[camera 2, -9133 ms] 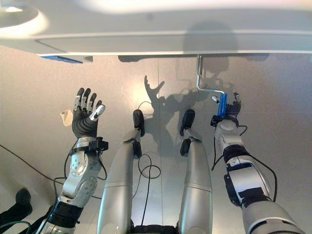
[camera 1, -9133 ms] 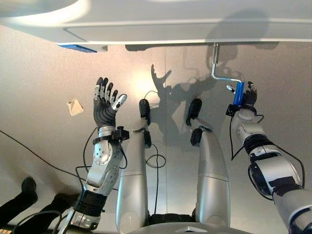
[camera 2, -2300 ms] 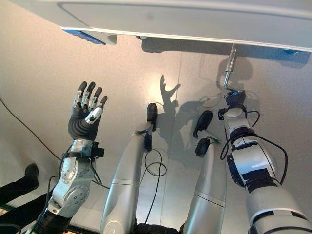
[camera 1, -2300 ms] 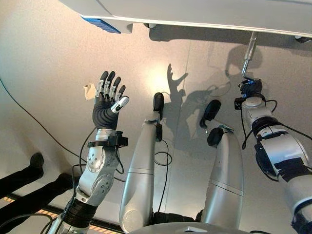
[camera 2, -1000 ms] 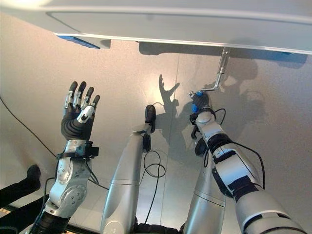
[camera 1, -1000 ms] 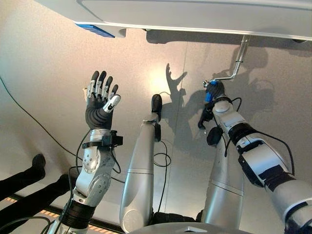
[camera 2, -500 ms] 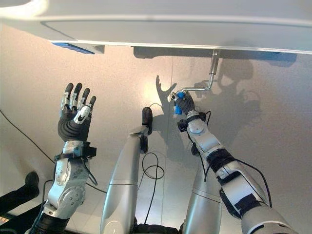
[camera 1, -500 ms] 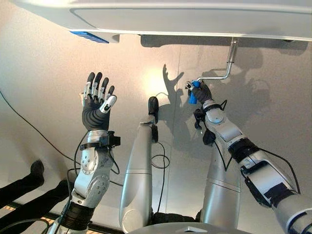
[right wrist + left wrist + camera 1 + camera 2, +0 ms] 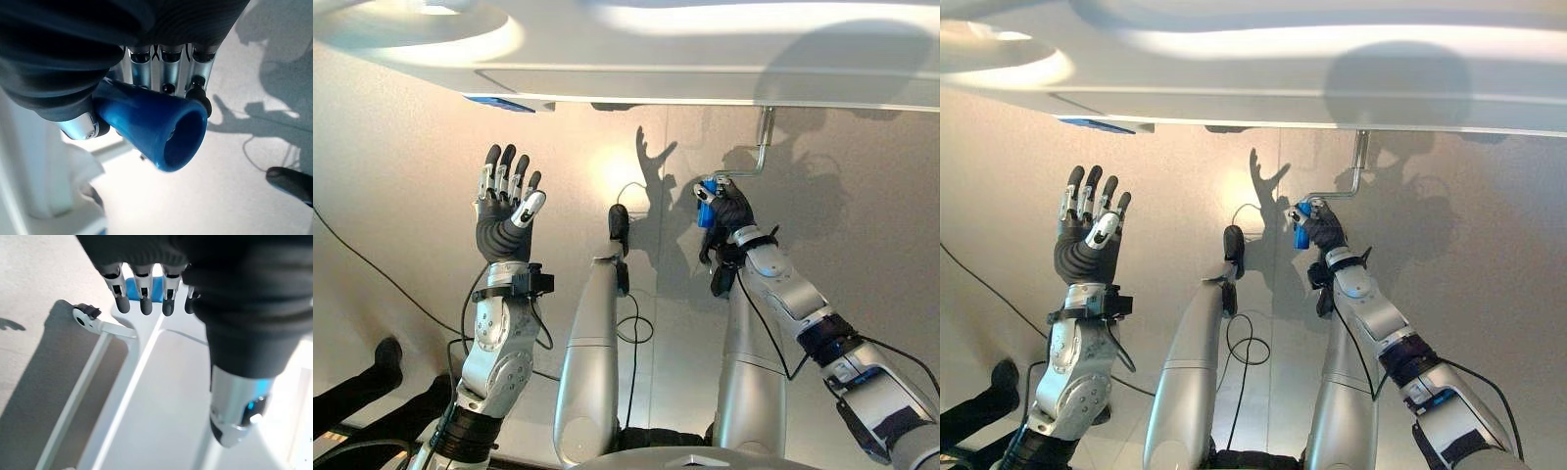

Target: Raise the hospital bed

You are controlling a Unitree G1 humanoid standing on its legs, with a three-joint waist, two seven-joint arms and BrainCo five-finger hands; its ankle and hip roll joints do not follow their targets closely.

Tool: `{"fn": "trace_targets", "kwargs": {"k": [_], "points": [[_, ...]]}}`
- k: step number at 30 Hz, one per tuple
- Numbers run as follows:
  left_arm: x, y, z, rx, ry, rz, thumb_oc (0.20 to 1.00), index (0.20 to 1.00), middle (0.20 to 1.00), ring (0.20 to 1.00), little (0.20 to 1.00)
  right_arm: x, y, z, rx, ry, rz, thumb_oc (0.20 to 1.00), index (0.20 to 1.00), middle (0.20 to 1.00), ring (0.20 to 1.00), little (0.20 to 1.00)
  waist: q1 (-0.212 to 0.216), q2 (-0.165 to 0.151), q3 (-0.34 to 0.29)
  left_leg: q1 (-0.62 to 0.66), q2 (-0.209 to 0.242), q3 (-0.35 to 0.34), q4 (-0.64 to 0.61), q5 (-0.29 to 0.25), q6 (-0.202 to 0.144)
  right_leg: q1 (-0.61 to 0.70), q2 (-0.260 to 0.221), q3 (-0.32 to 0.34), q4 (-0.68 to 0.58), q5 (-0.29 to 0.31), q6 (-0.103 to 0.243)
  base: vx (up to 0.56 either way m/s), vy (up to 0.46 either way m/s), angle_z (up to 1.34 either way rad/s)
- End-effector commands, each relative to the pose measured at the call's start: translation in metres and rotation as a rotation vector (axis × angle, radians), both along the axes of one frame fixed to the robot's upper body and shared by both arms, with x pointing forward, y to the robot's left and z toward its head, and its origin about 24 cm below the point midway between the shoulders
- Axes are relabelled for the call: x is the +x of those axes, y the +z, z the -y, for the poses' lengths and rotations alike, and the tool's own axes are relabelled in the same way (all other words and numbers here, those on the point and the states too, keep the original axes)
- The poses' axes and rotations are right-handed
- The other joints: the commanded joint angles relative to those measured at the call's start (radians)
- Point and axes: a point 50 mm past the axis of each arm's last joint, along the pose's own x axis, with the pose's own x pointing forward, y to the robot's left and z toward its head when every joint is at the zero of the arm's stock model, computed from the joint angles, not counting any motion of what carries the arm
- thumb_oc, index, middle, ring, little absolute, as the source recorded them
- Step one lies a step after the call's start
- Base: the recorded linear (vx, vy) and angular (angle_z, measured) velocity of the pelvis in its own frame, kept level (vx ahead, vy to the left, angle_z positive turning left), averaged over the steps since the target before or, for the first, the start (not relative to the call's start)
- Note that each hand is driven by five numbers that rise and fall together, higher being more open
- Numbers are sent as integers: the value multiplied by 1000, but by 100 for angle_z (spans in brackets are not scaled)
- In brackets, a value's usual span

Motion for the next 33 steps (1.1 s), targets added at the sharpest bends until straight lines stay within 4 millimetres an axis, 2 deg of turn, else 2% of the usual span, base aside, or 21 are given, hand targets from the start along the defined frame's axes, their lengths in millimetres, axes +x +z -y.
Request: {"fn": "trace_targets", "kwargs": {"k": [1, 3, 4, 7, 12, 14, 20, 21, 22, 23, 24, 26, 27, 28, 29, 30, 31, 32, 33], "points": [[-16, 21, -6, 18, 41, 154, 1000, 1000, 1000, 1000, 1000, -26, 75, -35, 164, 249, 380, 200, 200, 200, 200, 200, -49, 8, -24, -10, -29, 36, -147, 117, 29, 29, -11, 30, -85, 120, 131, -24, 11, -6], [-17, 21, -8, 22, 45, 158, 1000, 1000, 1000, 1000, 1000, -28, 75, -28, 172, 235, 385, 200, 200, 200, 200, 200, -53, 5, -24, 9, -30, 38, -159, 119, 32, 47, -8, 33, -102, 127, 131, -16, 4, -5], [-17, 20, -9, 23, 48, 156, 1000, 1000, 1000, 1000, 1000, -28, 73, -19, 170, 201, 382, 200, 200, 200, 200, 200, -59, 0, -24, 28, -32, 38, -170, 120, 33, 65, -7, 36, -119, 135, 132, -8, -2, -7], [-17, 19, -9, 23, 47, 152, 1000, 1000, 1000, 1000, 1000, -26, 68, -11, 173, 163, 363, 200, 200, 200, 200, 200, -61, -5, -24, 45, -29, 40, -176, 120, 34, 82, -3, 40, -132, 137, 130, -4, -6, -10], [-18, 21, -11, 18, 50, 169, 1000, 1000, 1000, 1000, 1000, -26, 59, 16, 163, 40, 343, 200, 200, 200, 200, 200, -70, -17, -24, 75, -31, 41, -172, 112, 37, 111, -1, 43, -136, 138, 129, 2, -3, -2], [-19, 22, -11, 23, 50, 175, 1000, 1000, 1000, 1000, 1000, -27, 60, 30, 183, -13, 351, 200, 200, 200, 200, 200, -77, -24, -24, 86, -30, 40, -174, 110, 36, 123, -3, 44, -146, 139, 130, 0, 0, 0], [-21, 28, -12, 25, 51, 209, 1000, 1000, 1000, 1000, 1000, -28, 60, 52, 207, -119, 370, 200, 200, 200, 200, 200, -83, -28, -24, 100, -30, 42, -180, 110, 37, 139, 2, 46, -159, 142, 128, -8, -3, -3], [-21, 29, -13, 23, 58, 217, 1000, 1000, 1000, 1000, 1000, -29, 62, 60, 219, -159, 385, 200, 200, 200, 200, 200, -84, -28, -24, 79, -28, 48, -190, 144, 44, 120, 4, 41, -174, 175, 118, 0, 0, 0], [-22, 29, -13, 19, 59, 214, 1000, 1000, 1000, 1000, 1000, -30, 61, 63, 219, -179, 386, 200, 200, 200, 200, 200, -87, -29, -24, 102, -30, 41, -180, 110, 37, 139, 4, 49, -161, 142, 127, -61, -1, -2], [-22, 31, -13, 19, 59, 223, 1000, 1000, 1000, 1000, 1000, -29, 63, 63, 220, -178, 394, 200, 200, 200, 200, 200, -85, -28, -24, 79, -27, 48, -189, 144, 44, 119, 5, 42, -175, 174, 118, 84, -1, 0], [-23, 30, -13, 15, 59, 219, 1000, 1000, 1000, 1000, 1000, -30, 62, 68, 232, -212, 398, 200, 200, 200, 200, 200, -89, -29, -24, 100, -28, 40, -179, 111, 37, 136, 6, 50, -161, 143, 126, 6, 1, -3], [-23, 30, -13, 16, 62, 220, 1000, 1000, 1000, 1000, 1000, -30, 63, 73, 229, -240, 406, 200, 200, 200, 200, 200, -89, -30, -24, 100, -28, 39, -178, 110, 37, 138, 5, 51, -163, 141, 125, 13, -9, -6], [-24, 32, -14, 14, 63, 233, 1000, 1000, 1000, 1000, 1000, -30, 65, 75, 228, -256, 417, 200, 200, 200, 200, 200, -90, -29, -24, 79, -26, 46, -185, 141, 44, 118, 6, 46, -174, 171, 116, 19, -15, -5], [-25, 32, -14, 12, 66, 230, 1000, 1000, 1000, 1000, 1000, -30, 63, 81, 222, -298, 415, 200, 200, 200, 200, 200, -91, -30, -24, 99, -27, 38, -176, 109, 36, 135, 7, 54, -161, 140, 124, -56, -3, -4], [-25, 33, -14, 12, 66, 237, 1000, 1000, 1000, 1000, 1000, -30, 65, 81, 223, -298, 422, 200, 200, 200, 200, 200, -90, -29, -24, 78, -25, 45, -183, 140, 43, 117, 7, 47, -172, 169, 115, 86, -14, -4], [-26, 31, -15, 7, 70, 229, 1000, 1000, 1000, 1000, 1000, -30, 62, 86, 214, -336, 415, 200, 200, 200, 200, 200, -92, -30, -24, 97, -28, 37, -175, 109, 35, 134, 9, 57, -160, 137, 122, 13, -7, -4], [-27, 32, -15, 7, 73, 231, 1000, 1000, 1000, 1000, 1000, -30, 61, 90, 202, -365, 416, 200, 200, 200, 200, 200, -92, -29, -24, 96, -27, 37, -174, 108, 35, 132, 10, 57, -158, 135, 122, 13, -7, -3], [-27, 33, -15, 6, 73, 238, 1000, 1000, 1000, 1000, 1000, -30, 63, 90, 203, -365, 423, 200, 200, 200, 200, 200, -91, -28, -24, 76, -25, 44, -181, 138, 42, 114, 10, 51, -168, 163, 114, 0, 0, 0], [-27, 31, -16, 5, 78, 227, 1000, 1000, 1000, 1000, 1000, -30, 60, 97, 177, -419, 417, 200, 200, 200, 200, 200, -92, -29, -24, 91, -28, 36, -169, 106, 35, 125, 11, 58, -148, 133, 122, -57, 5, 1]]}}
